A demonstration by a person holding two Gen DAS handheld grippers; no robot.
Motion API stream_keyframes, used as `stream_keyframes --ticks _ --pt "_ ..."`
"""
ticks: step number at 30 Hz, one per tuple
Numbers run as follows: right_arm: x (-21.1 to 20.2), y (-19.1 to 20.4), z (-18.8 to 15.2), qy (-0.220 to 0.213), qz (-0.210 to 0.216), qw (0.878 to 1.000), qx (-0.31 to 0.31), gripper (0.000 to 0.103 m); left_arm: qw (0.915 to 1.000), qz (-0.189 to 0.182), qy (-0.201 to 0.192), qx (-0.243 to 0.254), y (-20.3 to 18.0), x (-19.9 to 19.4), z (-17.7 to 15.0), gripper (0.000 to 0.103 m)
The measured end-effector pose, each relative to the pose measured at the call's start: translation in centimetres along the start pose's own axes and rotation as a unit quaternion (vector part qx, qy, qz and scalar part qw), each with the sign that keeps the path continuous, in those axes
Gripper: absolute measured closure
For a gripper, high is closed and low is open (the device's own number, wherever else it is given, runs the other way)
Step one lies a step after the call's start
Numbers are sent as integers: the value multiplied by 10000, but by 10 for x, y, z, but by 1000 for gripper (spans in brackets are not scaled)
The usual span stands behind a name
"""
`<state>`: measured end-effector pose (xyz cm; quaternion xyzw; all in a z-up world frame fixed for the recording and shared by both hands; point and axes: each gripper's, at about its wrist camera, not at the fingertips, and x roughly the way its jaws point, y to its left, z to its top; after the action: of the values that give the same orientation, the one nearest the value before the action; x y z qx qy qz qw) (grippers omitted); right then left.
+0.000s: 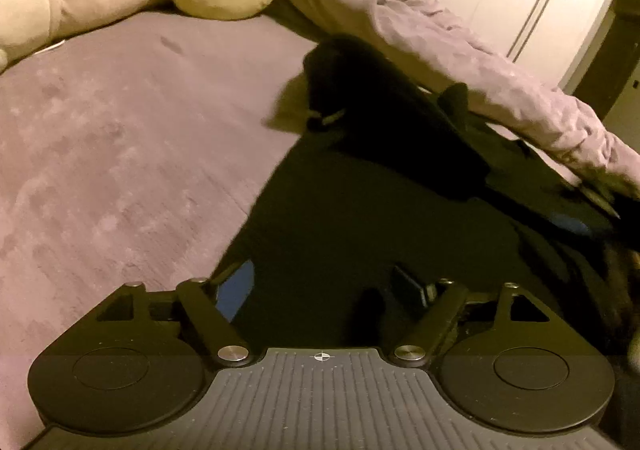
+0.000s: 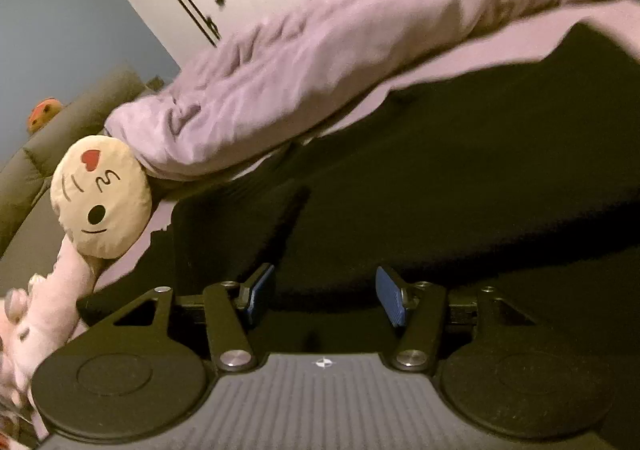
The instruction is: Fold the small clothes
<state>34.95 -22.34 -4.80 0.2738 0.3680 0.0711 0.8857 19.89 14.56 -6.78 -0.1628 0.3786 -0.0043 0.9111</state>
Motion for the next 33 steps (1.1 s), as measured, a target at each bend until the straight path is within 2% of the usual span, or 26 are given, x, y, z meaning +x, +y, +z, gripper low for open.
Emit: stream_keyframes --ticks 2,8,9,10,12,13,16,18,20,23,25,27,29,31,33 --pt "33 8 8 318 222 9986 354 34 10000 -10 -22 77 -1 0 -3 21" --pt "84 14 26 291 351 9924 1147 33 9998 -198 2 6 6 -1 -3 21" --pt "87 15 27 286 375 9920 1174 40 9998 -218 6 -32 7 -2 -3 21" --pt "90 18 29 320 404 9921 1142 63 9997 -235 11 -60 8 -2 -3 21" --pt "94 17 32 591 494 9907 1119 95 9997 -234 24 -93 8 -3 -2 21" --pt "89 18 34 547 440 9920 1048 95 9997 -225 30 -94 8 -4 -2 21" --pt "47 27 39 -262 401 9984 314 96 9997 -206 66 -149 7 -8 -1 22" --pt "14 34 39 -831 134 9953 -482 96 9995 -170 100 -238 8 -8 1 24" --pt "-15 37 32 -1321 -192 9839 -1190 96 9993 -127 112 -319 7 -7 5 24" --pt "-43 28 14 -1872 -901 9595 -1904 94 9993 -146 136 -328 -1 -2 11 24" --pt "-45 13 3 -1833 -1250 9535 -2041 86 9992 -207 161 -316 -9 1 16 24" --pt "-38 -10 1 -1365 -1443 9621 -1867 78 9989 -341 192 -269 -20 7 22 24" --pt "-35 -36 2 -1130 -1378 9759 -1260 75 9988 -379 266 -184 -28 17 28 24" --pt "-40 -62 7 -1116 -944 9884 -413 65 9987 -338 377 -87 -35 29 32 24" --pt "-41 -81 13 -1127 -581 9917 230 62 9982 -349 479 -96 -38 41 37 24"
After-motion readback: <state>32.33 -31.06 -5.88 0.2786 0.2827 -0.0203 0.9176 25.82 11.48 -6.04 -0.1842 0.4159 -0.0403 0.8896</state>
